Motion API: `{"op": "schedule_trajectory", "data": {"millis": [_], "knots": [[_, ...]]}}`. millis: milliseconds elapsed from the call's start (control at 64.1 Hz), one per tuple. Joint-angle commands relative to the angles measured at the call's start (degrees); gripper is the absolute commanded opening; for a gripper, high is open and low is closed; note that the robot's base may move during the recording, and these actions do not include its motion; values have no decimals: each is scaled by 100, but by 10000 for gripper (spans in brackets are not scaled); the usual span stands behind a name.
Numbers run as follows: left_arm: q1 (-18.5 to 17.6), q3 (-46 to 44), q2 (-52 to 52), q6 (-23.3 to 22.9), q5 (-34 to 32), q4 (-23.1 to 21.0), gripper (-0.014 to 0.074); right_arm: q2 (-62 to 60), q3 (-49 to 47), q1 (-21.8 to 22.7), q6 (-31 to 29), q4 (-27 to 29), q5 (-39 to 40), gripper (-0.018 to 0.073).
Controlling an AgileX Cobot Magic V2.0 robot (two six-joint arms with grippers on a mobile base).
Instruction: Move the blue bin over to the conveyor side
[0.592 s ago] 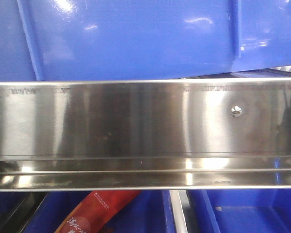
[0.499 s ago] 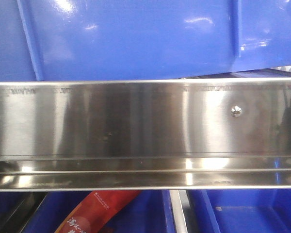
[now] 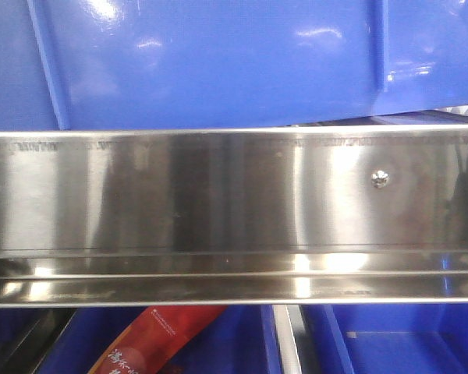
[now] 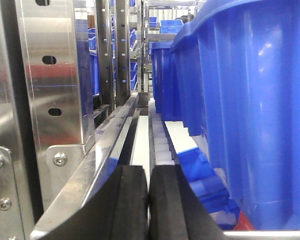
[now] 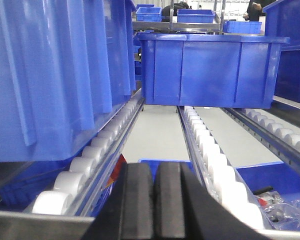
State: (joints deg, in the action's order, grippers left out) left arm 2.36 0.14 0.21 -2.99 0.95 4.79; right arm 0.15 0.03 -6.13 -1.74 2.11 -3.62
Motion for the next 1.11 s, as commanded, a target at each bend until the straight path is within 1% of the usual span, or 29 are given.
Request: {"op": "schedule_trajectory", "data": {"millis": [0,436,546,608,686,733,779,842,935,1091], "knots": [[1,-14,-21,9,-95,-33,4,-15,-3,17,-38,-64,117,-88],[0,-14,-21,9,-178,-33,4,-15,-3,17,-38,-90,130,-88],[0,-14,-21,9,-204,-33,4,-15,-3,17,-38,-90,329,-88],[0,-14,-21,9,-238,-33,4,-15,-3,17,-38,-90,614,-88],[0,-14,-21,9,-511,-33,4,-15,-3,17,-38,-90,1062,-88],[0,-14,-21,9,-654,-33,4,-15,-3,17,-38,-90,1145,-88],[0,-14,-21,9,-739,-33,4,-15,-153,17,-38,-90,1001,-88],[0,-208,-21,9,-663,-33,4,-15,-442,17,-38,-90,671,-88],[0,-596,-21,9,-240,-33,4,-15,-1052,17,-38,-90,-114,-88],[0,-1307,-21,9,519,-33,4,-15,-1936,17,-38,-90,-1025,-88]]}}
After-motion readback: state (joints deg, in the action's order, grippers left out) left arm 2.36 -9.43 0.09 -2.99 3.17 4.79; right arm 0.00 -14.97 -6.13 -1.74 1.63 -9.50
